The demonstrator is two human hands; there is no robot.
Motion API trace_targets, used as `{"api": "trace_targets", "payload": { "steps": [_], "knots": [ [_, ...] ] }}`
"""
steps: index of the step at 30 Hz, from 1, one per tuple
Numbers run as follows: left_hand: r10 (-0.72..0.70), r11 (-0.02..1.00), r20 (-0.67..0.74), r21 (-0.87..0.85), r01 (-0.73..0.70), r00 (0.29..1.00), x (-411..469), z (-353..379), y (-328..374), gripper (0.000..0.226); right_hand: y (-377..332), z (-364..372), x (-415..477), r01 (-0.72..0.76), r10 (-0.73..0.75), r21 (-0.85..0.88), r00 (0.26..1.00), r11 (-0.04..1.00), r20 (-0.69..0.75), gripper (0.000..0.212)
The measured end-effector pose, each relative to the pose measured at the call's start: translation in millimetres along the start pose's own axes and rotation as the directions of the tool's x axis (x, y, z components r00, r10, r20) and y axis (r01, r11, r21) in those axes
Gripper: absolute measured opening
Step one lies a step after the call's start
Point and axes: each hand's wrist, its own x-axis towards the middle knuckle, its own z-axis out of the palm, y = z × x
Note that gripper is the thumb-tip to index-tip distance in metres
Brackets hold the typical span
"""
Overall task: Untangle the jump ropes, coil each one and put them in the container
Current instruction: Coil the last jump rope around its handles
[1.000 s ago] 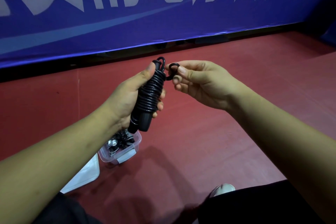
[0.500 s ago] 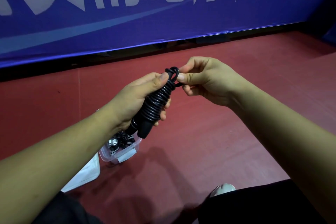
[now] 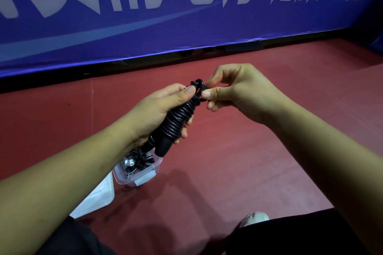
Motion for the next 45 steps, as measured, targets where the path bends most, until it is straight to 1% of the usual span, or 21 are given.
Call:
{"api": "trace_targets", "payload": {
  "steps": [4,6,10,13,17,19,21,25,26,28,31,34,37,42,45],
  "knots": [
    [0.012,0.999,-0.039,0.034,-0.011,0.999,1.9,-1.8,-0.4,0.031,-0.5,0.8,-0.4,-0.003,0.003,0.001,1.0,1.0,-0.006,0.009],
    [0.022,0.998,-0.059,0.058,-0.019,0.998,2.3,-2.6,-1.2,0.033,-1.7,2.7,-2.2,-0.001,0.001,-0.031,1.0,1.0,-0.001,0.004],
    [0.028,0.996,-0.086,0.09,-0.021,0.996,2.5,-3.1,-2.7,0.04,-1.3,9.4,-2.0,0.024,-0.032,-0.134,0.998,0.991,-0.055,0.024],
    [0.028,0.995,-0.089,0.099,-0.019,0.996,3.6,-2.9,-3.9,0.041,1.4,11.2,0.6,0.025,-0.038,-0.149,0.995,0.989,-0.087,0.024],
    [0.033,0.995,-0.091,0.095,-0.024,0.995,4.1,-3.5,-5.4,0.041,2.4,13.2,-0.1,0.019,-0.031,-0.162,0.997,0.987,-0.071,0.02],
    [0.045,0.996,-0.094,0.082,-0.038,0.995,5.0,-3.0,-5.3,0.04,3.4,15.4,0.3,-0.003,-0.005,-0.098,0.997,0.995,-0.083,0.018],
    [0.059,0.997,-0.093,0.061,-0.053,0.994,6.4,-2.0,-5.2,0.037,5.5,17.1,1.9,-0.028,0.029,0.005,0.994,1.0,-0.101,0.019],
    [0.072,0.997,-0.084,0.018,-0.071,0.994,6.8,0.7,-6.9,0.034,7.2,15.9,3.3,-0.084,0.109,0.222,0.989,0.971,-0.1,0.012],
    [0.073,0.997,-0.081,0.007,-0.073,0.994,6.6,0.8,-7.7,0.033,7.1,15.3,3.2,-0.103,0.129,0.261,0.988,0.96,-0.084,0.012],
    [0.075,0.997,-0.073,-0.01,-0.076,0.994,6.1,0.9,-8.7,0.032,7.4,13.8,3.2,-0.121,0.142,0.283,0.988,0.952,-0.055,0.015],
    [0.082,0.996,-0.066,-0.031,-0.084,0.994,6.3,1.2,-9.4,0.033,7.8,13.2,4.2,-0.083,0.101,0.241,0.993,0.967,-0.064,0.018],
    [0.077,0.995,-0.054,-0.062,-0.08,0.996,7.4,1.0,-9.3,0.037,7.8,13.8,5.6,-0.033,0.055,0.212,0.993,0.977,-0.1,0.016],
    [0.073,0.994,-0.048,-0.082,-0.077,0.996,8.7,0.6,-10.2,0.039,9.2,13.3,5.5,-0.033,0.052,0.203,0.995,0.979,-0.089,0.014],
    [0.09,0.99,-0.055,-0.104,-0.095,0.994,10.3,4.8,-14.9,0.032,10.9,14.1,3.3,0.008,0.009,0.145,0.993,0.989,-0.116,0.018],
    [0.117,0.989,-0.095,-0.085,-0.125,0.989,11.1,9.5,-17.3,0.027,12.5,15.4,2.1,0.074,-0.07,0.028,0.987,0.997,-0.142,0.021]
  ]
}}
